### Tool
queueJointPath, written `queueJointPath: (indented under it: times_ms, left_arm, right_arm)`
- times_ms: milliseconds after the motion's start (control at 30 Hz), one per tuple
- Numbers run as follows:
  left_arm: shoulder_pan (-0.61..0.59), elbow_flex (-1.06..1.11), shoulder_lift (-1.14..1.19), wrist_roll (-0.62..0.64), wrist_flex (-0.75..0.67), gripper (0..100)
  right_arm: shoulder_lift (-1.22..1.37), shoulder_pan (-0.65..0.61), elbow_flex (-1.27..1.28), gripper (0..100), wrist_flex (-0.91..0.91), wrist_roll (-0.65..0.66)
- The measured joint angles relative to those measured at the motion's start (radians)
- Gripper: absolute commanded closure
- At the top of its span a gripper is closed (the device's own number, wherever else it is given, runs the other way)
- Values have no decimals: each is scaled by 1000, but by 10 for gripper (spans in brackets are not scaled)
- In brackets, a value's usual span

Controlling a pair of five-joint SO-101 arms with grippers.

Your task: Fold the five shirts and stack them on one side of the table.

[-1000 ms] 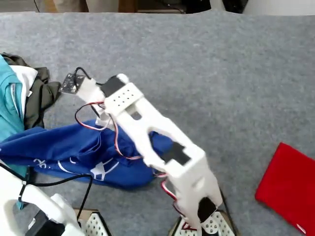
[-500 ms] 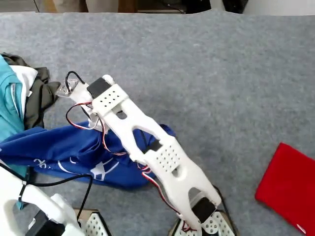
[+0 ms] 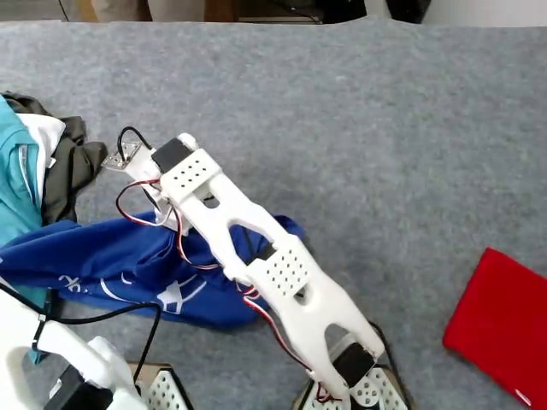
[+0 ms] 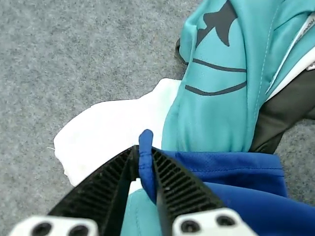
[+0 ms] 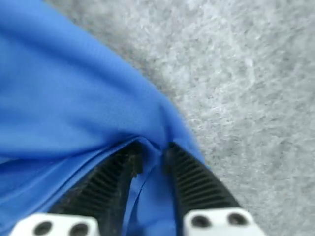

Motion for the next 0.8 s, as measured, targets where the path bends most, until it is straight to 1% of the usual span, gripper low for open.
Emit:
queueJointPath:
  times_ms: [233,367,500,533,733,800]
  left_arm:
    - [0,0,0,0,0,980]
    - [0,0,0,-26,0,980]
    - [0,0,0,-28,0,980]
    - [0,0,0,-28,0,980]
    - [0,0,0,-28,0,980]
    - [0,0,0,-28,0,980]
  right_arm:
    - [0,0,0,964,0,0]
    - [2,0,-31,957,17,2]
    - [2,0,-129,850,74,3]
    - [2,0,-150,839,80,11]
    - [2,0,-181,840,94,18]
    - [2,0,-181,857,94,18]
